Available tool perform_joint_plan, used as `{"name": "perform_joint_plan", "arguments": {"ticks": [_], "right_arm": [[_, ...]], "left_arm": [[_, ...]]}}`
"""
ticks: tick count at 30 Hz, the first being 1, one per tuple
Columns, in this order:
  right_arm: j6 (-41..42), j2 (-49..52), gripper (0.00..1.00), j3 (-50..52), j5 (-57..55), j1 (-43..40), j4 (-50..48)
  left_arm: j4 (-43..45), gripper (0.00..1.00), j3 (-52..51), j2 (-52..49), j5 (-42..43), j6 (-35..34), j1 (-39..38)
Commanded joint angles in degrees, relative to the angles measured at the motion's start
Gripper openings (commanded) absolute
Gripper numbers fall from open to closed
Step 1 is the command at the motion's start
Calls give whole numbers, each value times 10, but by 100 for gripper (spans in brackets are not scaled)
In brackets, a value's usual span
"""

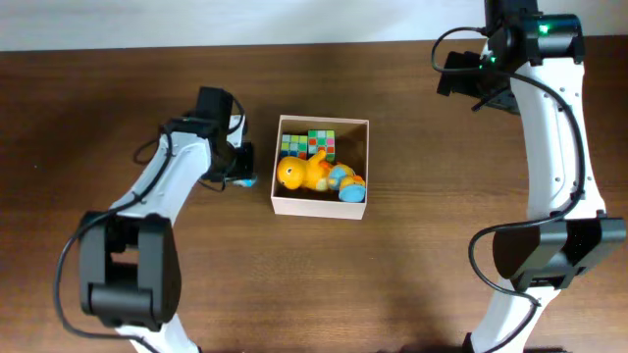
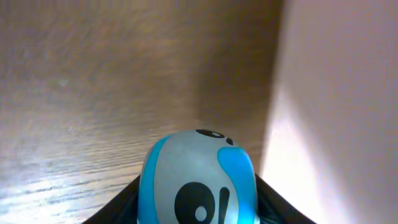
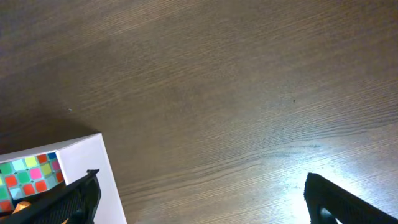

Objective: Pack container
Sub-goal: 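Carry the blue ball into the box and open the left gripper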

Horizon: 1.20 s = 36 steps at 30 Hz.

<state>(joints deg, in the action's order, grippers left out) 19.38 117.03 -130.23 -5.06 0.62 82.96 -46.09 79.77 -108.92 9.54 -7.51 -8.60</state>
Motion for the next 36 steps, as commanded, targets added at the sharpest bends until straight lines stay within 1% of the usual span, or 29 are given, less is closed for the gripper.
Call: {"name": "perform_joint_plan", "arguments": {"ticks": [1, 6, 9, 11, 15, 18, 27, 31, 36], "right_arm": [[4, -19, 99, -11, -1, 0, 0], [4, -19, 99, -11, -1, 0, 0], [4, -19, 99, -11, -1, 0, 0], [4, -19, 99, -11, -1, 0, 0], [4, -19, 99, -11, -1, 1, 0], [4, -19, 99, -11, -1, 1, 0], [4, -19, 99, -11, -1, 0, 0], [4, -19, 99, -11, -1, 0, 0], [4, -19, 99, -11, -1, 0, 0]], "left_arm": [[-2, 47, 30, 78, 73, 77, 1], [22, 47, 33, 160, 162, 150, -4], [74, 48, 33, 196, 165, 171, -31], [119, 52, 33, 198, 159, 177, -62], [178, 52, 33, 172, 130, 177, -112], [217, 51, 33, 132, 107, 177, -141], [272, 51, 33, 13, 108, 175, -173], [295, 50, 33, -8, 111, 175, -186], [327, 50, 33, -11, 110, 175, -200]]}}
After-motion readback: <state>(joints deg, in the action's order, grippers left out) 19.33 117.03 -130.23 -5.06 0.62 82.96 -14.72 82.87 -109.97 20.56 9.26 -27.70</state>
